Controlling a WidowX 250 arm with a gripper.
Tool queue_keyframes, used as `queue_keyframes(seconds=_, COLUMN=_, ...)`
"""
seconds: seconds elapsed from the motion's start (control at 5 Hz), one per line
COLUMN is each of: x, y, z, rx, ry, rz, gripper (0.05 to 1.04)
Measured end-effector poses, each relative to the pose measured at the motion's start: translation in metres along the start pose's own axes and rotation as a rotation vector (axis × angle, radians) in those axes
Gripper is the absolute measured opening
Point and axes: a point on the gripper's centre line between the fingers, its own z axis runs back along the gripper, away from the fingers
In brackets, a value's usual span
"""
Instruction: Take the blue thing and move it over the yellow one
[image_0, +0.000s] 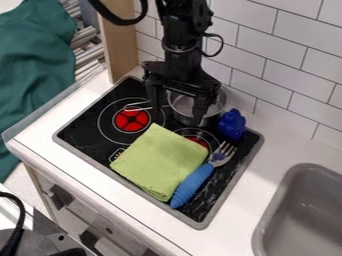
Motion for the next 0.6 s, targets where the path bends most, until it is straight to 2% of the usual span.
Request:
queue_keyframes(seconds=0.2, x=-0.005, y=-0.001, z=-0.009, rx=0.003, ry=0.035, rz=-0.001, gripper=0.998)
queue_keyframes(seconds=0.4, x=0.008, y=-0.012, z=-0.02, rx=-0.001, ry=0.044, rz=-0.006, gripper=0.998)
queue_keyframes(seconds=0.6, x=0.026, y=-0.039, z=-0.032, rx=-0.009, ry=0.049, rz=-0.068, gripper=0.998)
